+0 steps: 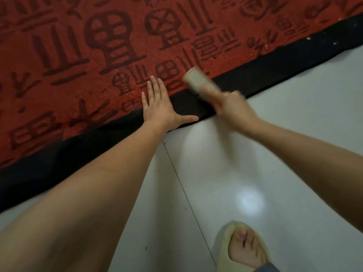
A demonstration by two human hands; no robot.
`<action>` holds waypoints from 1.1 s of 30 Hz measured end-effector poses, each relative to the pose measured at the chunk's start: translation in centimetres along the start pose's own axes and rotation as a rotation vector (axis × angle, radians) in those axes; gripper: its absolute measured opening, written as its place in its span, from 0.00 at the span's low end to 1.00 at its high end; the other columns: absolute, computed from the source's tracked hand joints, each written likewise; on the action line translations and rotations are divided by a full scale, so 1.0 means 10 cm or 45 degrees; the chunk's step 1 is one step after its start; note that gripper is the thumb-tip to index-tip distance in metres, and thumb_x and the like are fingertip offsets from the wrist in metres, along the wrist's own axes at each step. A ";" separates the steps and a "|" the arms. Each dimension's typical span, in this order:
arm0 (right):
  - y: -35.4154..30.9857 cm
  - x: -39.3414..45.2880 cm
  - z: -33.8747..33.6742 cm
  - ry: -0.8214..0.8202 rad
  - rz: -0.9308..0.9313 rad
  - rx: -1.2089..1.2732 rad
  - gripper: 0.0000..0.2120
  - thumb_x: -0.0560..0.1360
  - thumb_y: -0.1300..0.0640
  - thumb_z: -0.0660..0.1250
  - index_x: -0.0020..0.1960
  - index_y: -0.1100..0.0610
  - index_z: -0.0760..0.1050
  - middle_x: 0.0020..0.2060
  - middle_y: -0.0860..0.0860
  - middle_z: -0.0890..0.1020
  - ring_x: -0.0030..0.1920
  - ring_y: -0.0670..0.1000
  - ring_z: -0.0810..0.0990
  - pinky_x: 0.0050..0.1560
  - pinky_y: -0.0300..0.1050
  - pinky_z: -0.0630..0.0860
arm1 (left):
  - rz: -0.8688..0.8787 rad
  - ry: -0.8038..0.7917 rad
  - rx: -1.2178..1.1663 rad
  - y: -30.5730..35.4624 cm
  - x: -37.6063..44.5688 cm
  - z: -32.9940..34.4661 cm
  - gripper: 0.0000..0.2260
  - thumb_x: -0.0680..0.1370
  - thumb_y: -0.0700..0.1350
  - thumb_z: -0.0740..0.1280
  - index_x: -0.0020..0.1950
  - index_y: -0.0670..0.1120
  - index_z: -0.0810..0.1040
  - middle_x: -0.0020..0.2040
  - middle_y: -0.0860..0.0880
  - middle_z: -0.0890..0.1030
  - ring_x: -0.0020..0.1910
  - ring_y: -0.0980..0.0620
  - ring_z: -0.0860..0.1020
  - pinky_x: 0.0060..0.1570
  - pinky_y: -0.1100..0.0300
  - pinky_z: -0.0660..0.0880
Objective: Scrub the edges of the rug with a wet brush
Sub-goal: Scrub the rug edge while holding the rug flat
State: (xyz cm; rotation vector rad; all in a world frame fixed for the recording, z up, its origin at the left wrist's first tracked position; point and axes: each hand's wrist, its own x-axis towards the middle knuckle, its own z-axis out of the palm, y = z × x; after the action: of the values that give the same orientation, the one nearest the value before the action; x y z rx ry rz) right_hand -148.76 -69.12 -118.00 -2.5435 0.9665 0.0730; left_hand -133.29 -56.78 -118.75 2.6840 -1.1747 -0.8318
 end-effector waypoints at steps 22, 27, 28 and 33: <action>0.18 -0.03 -0.06 0.008 -0.011 0.094 0.24 0.79 0.57 0.59 0.73 0.40 0.65 0.53 0.64 0.81 0.51 0.64 0.81 0.55 0.56 0.76 | -0.022 -0.188 0.083 0.03 -0.07 -0.17 0.69 0.60 0.73 0.73 0.76 0.41 0.29 0.76 0.43 0.27 0.76 0.45 0.29 0.75 0.47 0.34; -0.20 -0.07 0.15 0.101 0.171 0.288 0.21 0.81 0.58 0.57 0.73 0.47 0.68 0.53 0.67 0.80 0.53 0.66 0.79 0.55 0.56 0.72 | -0.045 -0.185 0.088 0.03 -0.05 -0.17 0.70 0.59 0.73 0.73 0.76 0.41 0.28 0.76 0.44 0.27 0.76 0.46 0.29 0.74 0.47 0.34; -0.38 -0.17 0.25 0.029 0.050 0.388 0.21 0.81 0.57 0.57 0.73 0.45 0.67 0.52 0.65 0.81 0.51 0.64 0.80 0.54 0.55 0.74 | -0.046 -0.181 0.085 0.02 -0.05 -0.16 0.70 0.59 0.73 0.73 0.76 0.41 0.28 0.76 0.44 0.27 0.76 0.46 0.29 0.75 0.47 0.34; 0.09 0.01 0.03 -0.008 -0.006 0.115 0.23 0.80 0.56 0.59 0.73 0.42 0.65 0.54 0.64 0.81 0.53 0.65 0.79 0.56 0.56 0.73 | -0.042 -0.201 0.108 0.04 -0.05 -0.17 0.70 0.58 0.74 0.72 0.76 0.42 0.28 0.76 0.44 0.27 0.76 0.46 0.29 0.75 0.47 0.34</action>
State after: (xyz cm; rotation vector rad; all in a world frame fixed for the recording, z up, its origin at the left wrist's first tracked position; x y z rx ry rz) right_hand -149.24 -69.68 -118.63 -2.4614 0.9394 0.0349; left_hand -132.94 -56.91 -117.02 2.7558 -1.2267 -1.0394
